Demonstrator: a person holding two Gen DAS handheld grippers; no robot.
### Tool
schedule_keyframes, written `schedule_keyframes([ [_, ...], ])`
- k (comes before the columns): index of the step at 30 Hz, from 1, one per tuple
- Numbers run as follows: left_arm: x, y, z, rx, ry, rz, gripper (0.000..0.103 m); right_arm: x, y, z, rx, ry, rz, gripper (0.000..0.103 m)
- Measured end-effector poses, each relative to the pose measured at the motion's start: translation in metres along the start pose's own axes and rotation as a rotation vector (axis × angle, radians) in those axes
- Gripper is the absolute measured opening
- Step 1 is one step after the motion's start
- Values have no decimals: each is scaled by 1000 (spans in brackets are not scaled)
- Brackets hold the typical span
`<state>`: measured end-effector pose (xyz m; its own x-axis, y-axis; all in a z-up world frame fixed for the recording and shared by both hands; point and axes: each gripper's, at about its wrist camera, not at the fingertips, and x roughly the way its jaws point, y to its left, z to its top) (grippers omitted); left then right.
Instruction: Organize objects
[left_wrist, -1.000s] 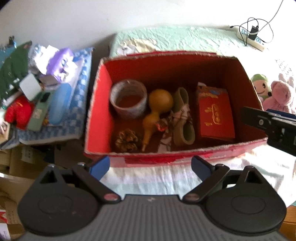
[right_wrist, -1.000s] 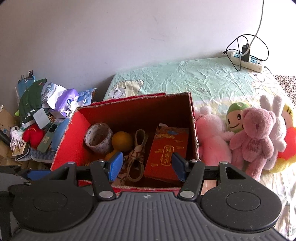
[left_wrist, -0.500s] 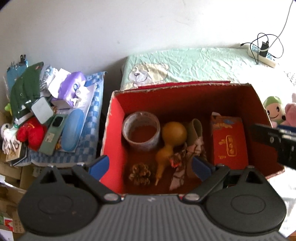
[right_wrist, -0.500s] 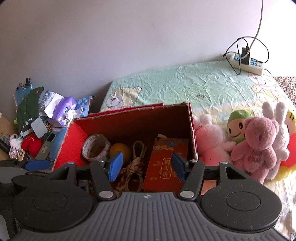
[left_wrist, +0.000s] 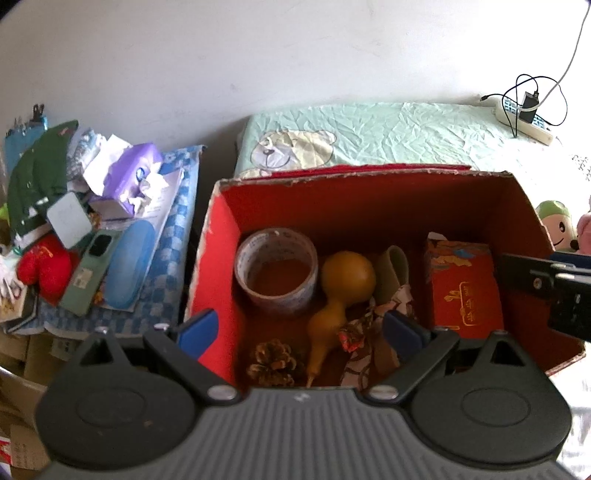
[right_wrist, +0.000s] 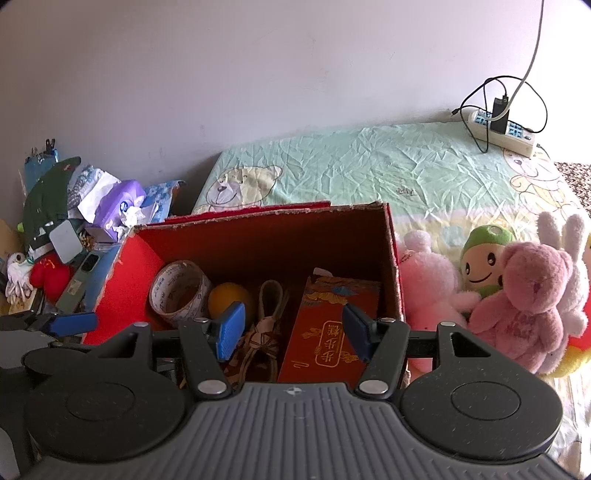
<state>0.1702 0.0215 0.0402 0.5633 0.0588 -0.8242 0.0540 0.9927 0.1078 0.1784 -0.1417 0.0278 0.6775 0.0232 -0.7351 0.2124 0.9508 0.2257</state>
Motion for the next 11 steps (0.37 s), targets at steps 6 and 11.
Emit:
schedule_keyframes([
  [6,9,3,-2,-10,4,-8,84,8,1,0,-6,18,4,61],
  [11,11,5,-2,-18,-5,10,81,9,1,0,-5,19,3,61],
])
